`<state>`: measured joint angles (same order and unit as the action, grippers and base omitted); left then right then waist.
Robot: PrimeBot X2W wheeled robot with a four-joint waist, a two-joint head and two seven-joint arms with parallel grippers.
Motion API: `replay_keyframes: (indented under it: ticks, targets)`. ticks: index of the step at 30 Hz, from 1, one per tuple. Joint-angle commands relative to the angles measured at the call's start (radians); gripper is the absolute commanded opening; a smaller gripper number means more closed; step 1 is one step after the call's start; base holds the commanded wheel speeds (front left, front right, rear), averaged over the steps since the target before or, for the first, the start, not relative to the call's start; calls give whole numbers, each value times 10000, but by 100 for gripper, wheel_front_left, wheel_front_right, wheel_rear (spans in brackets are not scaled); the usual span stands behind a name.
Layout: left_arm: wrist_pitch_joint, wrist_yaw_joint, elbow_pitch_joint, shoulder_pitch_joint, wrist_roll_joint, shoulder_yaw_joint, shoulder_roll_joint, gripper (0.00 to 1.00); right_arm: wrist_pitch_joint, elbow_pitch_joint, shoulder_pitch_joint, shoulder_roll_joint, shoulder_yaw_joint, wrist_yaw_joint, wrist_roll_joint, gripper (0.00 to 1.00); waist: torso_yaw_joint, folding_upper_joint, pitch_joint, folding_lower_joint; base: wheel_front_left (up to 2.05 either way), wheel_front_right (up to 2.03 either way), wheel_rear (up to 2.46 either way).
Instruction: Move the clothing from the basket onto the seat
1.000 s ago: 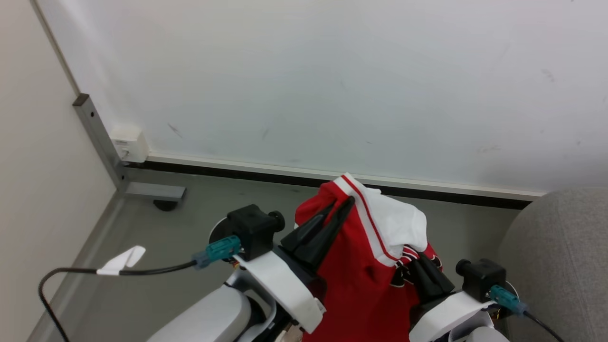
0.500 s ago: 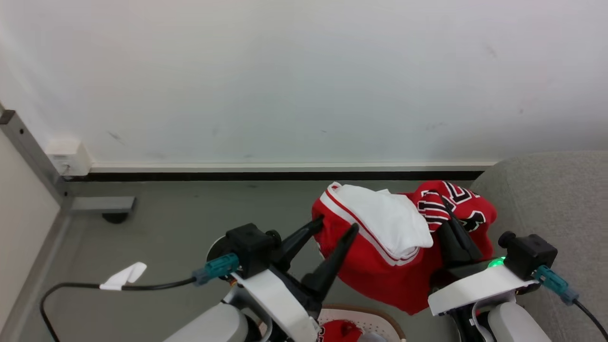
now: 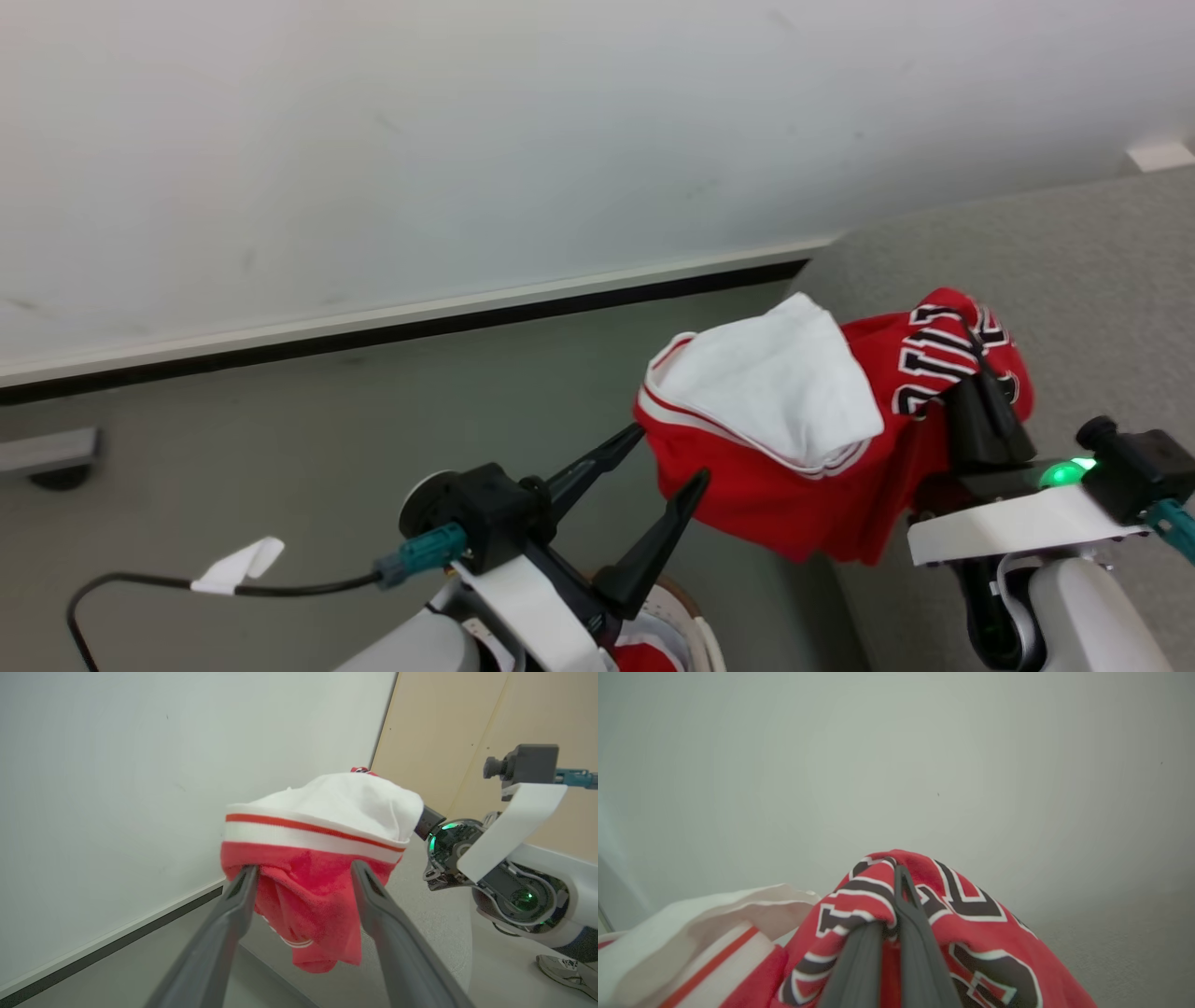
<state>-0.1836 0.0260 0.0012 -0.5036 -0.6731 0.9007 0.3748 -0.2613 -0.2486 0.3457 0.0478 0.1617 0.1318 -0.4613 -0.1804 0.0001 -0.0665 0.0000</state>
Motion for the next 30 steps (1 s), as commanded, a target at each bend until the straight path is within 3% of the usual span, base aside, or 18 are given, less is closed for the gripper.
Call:
replay_keyframes:
  ticks: [1,15,30]
  targets:
    - [-34,-26,60,140,205,13,94,100,-36,154,31,26,-148,-21,165,0,-485,-1,-187,0,0,0,0]
    - [-103,-39,-56,67,534,292,310,100,-35,1147,-449,20,-1048,-22,641,0,-2095,-1,-492,0,0,0,0]
    - [-32,4,-175,-201,792,420,425,100,-32,1397,-234,21,-1222,-22,614,0,-2136,-1,-901,0,0,0,0]
